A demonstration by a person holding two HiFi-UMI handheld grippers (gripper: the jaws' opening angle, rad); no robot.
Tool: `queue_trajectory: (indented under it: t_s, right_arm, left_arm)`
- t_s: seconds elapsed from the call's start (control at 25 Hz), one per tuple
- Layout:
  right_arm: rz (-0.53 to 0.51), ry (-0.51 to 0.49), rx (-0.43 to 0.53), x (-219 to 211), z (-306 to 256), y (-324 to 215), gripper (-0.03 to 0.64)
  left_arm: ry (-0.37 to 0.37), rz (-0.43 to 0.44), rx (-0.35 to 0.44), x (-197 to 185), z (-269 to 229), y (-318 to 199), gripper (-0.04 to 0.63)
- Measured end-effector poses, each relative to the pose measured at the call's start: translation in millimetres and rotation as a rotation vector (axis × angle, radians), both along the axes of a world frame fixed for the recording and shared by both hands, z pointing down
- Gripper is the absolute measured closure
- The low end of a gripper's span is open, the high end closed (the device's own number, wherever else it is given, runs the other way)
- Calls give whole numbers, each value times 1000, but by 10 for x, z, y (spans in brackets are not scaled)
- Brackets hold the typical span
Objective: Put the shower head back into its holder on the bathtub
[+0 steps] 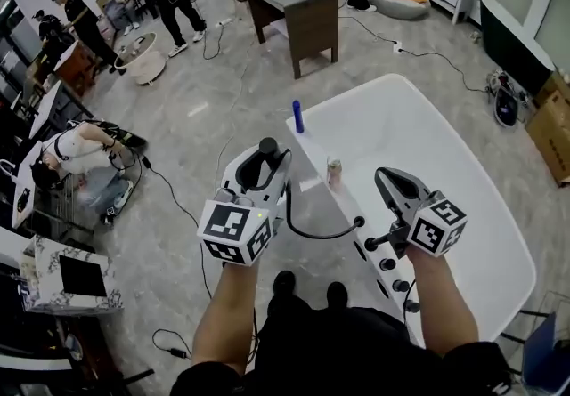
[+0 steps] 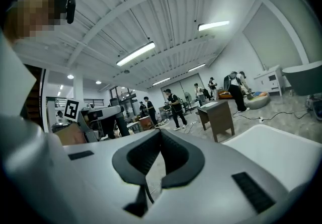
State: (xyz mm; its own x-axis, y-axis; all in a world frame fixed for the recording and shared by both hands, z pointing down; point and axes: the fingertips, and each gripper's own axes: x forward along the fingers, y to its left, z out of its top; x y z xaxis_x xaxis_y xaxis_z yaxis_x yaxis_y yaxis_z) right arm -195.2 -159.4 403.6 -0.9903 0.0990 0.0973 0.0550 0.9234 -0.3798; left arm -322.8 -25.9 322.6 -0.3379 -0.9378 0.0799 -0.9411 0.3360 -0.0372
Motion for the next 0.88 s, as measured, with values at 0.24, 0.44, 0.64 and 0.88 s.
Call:
queue_trajectory:
  t_s: [0.24,0.44,0.64,0.88]
  right_arm:
    - [127,13,18,-95,-54,26,601]
    - [262,3,35,-113,-198,62,601]
    - [352,-4,27,-163,-286,226,601]
    - [470,15,38,196,-241,196,601]
  left_arm:
    - [24,133,35,-234,-40,-159,443]
    - [28,301,58,-250,-171,-353,443]
    - [31,410,77,-297,-293,-449,443]
    - [38,536,99,-33,-327,-688,443]
